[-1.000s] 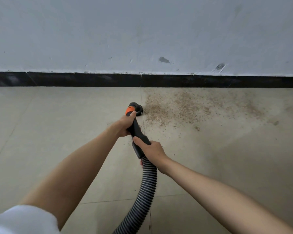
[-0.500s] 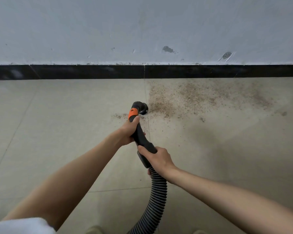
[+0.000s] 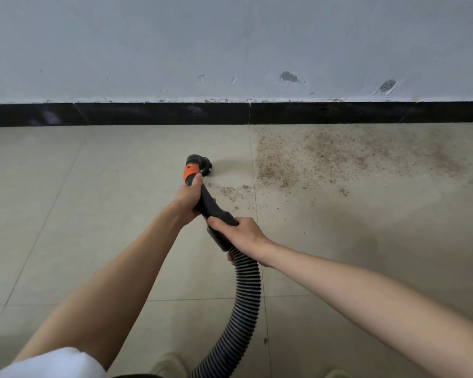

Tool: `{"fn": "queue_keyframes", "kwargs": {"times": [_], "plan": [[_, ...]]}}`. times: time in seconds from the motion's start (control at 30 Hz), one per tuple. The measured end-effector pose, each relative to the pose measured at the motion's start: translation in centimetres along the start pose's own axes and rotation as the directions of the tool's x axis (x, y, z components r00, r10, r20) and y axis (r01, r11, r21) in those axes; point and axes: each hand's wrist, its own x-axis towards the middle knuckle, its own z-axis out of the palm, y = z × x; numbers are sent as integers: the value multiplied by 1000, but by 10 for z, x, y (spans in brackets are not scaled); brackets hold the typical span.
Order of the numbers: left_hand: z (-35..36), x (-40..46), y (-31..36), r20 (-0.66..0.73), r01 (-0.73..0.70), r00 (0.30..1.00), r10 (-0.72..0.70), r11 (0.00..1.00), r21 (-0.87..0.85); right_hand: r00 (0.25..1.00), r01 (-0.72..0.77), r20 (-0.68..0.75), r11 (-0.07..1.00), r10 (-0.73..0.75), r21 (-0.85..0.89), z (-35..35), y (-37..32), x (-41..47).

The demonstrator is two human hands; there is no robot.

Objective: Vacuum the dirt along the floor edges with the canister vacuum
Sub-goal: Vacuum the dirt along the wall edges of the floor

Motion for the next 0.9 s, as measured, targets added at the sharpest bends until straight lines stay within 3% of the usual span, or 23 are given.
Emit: {"fn": "queue_keyframes", "kwargs": {"times": [0.2,0.57,0.73,0.9], "plan": [[-25,-9,-22,-55,67,996,-71,996,-62,997,-5,76,997,11,-83,9,9,-4],[24,-30,-35,138,141,981,-138,990,-8,991,-38,-131,997,28,-71,-16,33,-45],[7,-29,-36,55,144,989,-141,987,-65,1000,-9,-18,996,8,-92,-13,28,-37],[-36,-27,-33,-66,115,990,-128,979,-171,994,71,96,970,-50,-230,9,6,-19]]}}
